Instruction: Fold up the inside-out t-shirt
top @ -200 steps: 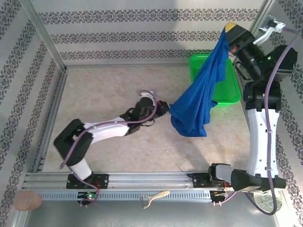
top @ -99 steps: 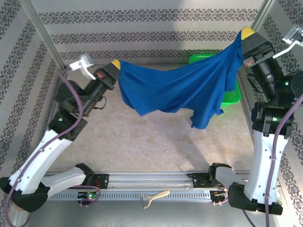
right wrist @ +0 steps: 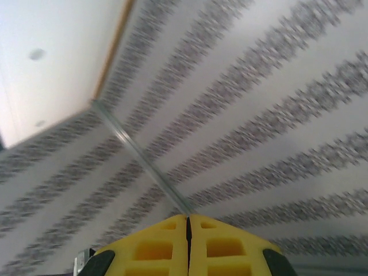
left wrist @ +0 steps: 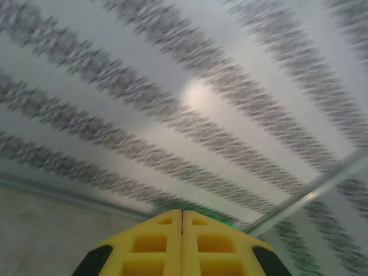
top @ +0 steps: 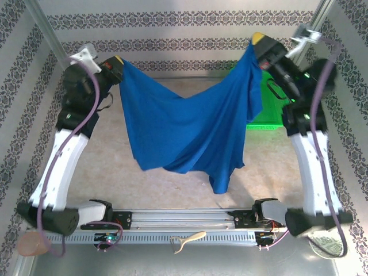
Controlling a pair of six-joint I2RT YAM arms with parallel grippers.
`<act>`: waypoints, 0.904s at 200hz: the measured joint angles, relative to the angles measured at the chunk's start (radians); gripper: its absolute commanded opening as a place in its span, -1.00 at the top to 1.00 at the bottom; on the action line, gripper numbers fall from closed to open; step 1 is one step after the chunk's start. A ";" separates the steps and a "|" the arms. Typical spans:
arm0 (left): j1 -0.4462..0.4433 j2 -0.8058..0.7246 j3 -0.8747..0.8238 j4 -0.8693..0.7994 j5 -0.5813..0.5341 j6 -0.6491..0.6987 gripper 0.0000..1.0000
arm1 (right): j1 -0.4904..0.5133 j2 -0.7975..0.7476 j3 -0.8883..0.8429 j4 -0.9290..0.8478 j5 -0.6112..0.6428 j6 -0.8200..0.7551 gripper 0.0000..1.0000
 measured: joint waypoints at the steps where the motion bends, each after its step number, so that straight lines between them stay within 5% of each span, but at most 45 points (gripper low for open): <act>1: 0.006 0.013 -0.001 0.005 0.005 -0.001 1.00 | 0.001 0.006 0.000 0.001 0.001 -0.002 1.00; 38: 0.097 0.418 0.102 0.029 0.074 0.009 1.00 | 0.017 0.395 0.133 -0.031 0.031 -0.087 1.00; 44: 0.103 0.483 0.151 0.024 0.081 0.017 0.99 | 0.017 0.463 0.193 -0.056 0.031 -0.099 0.79; 55: 0.111 0.594 0.254 0.010 0.094 0.035 0.36 | 0.017 0.604 0.346 -0.126 0.027 -0.127 0.08; 68: 0.118 0.695 0.374 -0.010 0.106 0.060 -0.33 | 0.018 0.760 0.558 -0.218 0.025 -0.176 -0.21; 94: 0.128 0.744 0.493 -0.059 0.128 0.084 -0.63 | 0.036 0.865 0.771 -0.436 0.046 -0.289 -0.33; 120: 0.131 0.655 0.470 -0.087 0.150 0.111 -0.66 | 0.085 0.711 0.641 -0.541 0.096 -0.371 -0.31; 181: 0.106 0.029 -0.211 -0.140 0.165 0.129 -0.67 | 0.212 -0.123 -0.438 -0.416 0.191 -0.337 -0.29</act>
